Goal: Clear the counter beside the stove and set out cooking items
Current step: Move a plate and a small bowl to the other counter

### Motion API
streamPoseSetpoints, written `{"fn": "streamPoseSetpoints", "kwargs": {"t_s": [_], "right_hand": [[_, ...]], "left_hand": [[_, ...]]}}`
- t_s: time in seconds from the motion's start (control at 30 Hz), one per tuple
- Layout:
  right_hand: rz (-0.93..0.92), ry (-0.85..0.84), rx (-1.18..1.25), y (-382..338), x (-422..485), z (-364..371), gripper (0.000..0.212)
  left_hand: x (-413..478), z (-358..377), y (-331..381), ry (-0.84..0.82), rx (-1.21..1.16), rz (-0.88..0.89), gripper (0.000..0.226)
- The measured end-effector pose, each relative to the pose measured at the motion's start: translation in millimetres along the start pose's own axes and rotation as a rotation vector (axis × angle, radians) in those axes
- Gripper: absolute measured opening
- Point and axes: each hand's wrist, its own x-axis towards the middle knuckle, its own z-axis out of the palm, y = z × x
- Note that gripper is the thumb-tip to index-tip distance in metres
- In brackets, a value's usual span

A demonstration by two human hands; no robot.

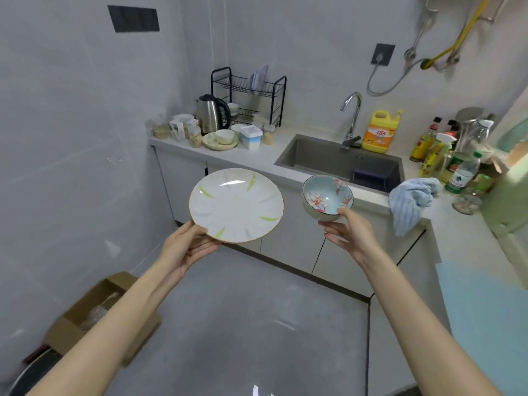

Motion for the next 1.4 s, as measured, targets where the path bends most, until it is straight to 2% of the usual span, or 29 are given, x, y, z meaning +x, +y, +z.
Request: {"fn": "streamPoseSetpoints", "kwargs": {"t_s": [0.2, 0.37, 0.47, 0.57, 0.7, 0.9, 1.17, 1.3, 1.4], "right_hand": [[0.009, -0.011, -0.028, -18.4, 93.4, 65.0, 0.042], [0.003, 0.023, -0.051, -25.4, 164.7, 112.7, 0.038], [0.011, 0.061, -0.045, -32.9, 205.7, 146.4, 0.03], [0.027, 0.096, -0.034, -39.8, 234.9, 171.9, 0.013], [0.042, 0.153, -0.022, -48.6, 285.1, 204.6, 0.007], [0.069, 0.193, -0.041, -58.9, 352.4, 226.5, 0.007], [0.12, 0.128, -0.107, -65.6, 477.4, 226.2, 0.01], [0.176, 0.104, -0.143, -75.2, 553.1, 221.7, 0.02], [0.222, 0.102, -0.145, -84.6, 593.0, 223.0, 0.009]], "left_hand": [[102.4, -10.8, 28.2, 0.034, -0.009, -0.026, 0.028], [196.0, -14.4, 45.3, 0.006, 0.022, -0.072, 0.027], [257.5, -14.9, 58.7, -0.034, 0.048, -0.11, 0.029], [302.8, -11.5, 68.2, -0.066, 0.092, -0.157, 0.031], [379.1, -4.0, 81.6, -0.116, 0.126, -0.214, 0.036], [467.5, 21.1, 81.2, -0.129, 0.147, -0.293, 0.035], [577.2, 74.0, 54.5, -0.143, 0.18, -0.348, 0.034], [633.2, 111.4, 41.4, -0.115, 0.199, -0.372, 0.035], [660.7, 132.0, 37.5, -0.094, 0.208, -0.39, 0.039]]}}
